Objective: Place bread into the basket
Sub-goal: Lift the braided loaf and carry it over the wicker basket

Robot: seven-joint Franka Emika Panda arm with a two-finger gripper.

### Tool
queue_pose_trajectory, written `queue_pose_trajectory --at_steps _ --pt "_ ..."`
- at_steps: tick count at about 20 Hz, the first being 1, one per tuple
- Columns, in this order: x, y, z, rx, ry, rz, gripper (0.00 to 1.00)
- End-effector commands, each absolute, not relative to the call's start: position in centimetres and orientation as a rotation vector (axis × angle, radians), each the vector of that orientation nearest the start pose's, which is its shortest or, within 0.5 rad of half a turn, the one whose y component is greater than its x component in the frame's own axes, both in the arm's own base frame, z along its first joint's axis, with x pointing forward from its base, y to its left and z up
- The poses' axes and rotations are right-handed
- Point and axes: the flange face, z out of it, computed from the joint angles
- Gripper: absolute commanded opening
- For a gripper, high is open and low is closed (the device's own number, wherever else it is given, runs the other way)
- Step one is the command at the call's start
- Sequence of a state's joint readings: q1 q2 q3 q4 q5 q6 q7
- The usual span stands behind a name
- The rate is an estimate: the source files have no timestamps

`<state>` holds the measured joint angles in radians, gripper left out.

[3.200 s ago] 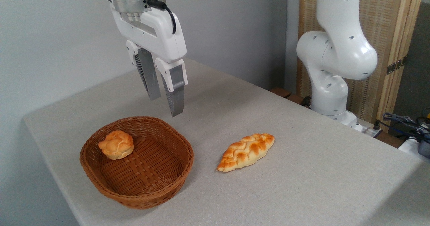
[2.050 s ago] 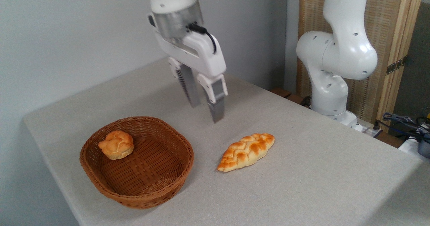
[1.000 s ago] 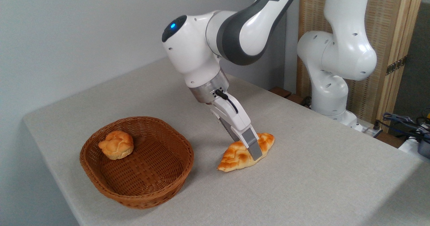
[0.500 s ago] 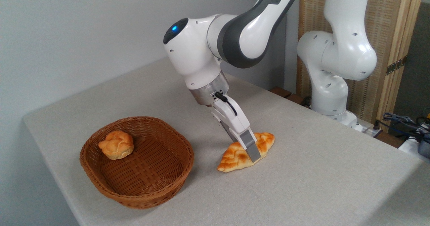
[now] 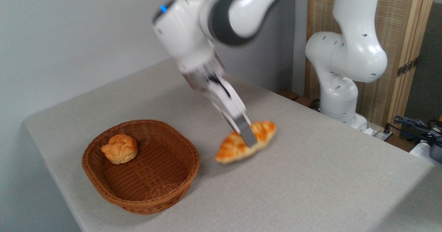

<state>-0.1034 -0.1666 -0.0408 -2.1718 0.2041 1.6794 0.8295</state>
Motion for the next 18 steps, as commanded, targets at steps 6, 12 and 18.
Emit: queue_pose_trajectory --at_steps 6,12,18 --pt "56.6 -8.6 53.6 -2.819 1.386 0.133 0.36" --pt "60.1 -13.2 50.1 -2.802 1.308 -0.103 0.68" --pt "61.2 -14.7 47.6 -2.731 1.365 -0.14 1.0"
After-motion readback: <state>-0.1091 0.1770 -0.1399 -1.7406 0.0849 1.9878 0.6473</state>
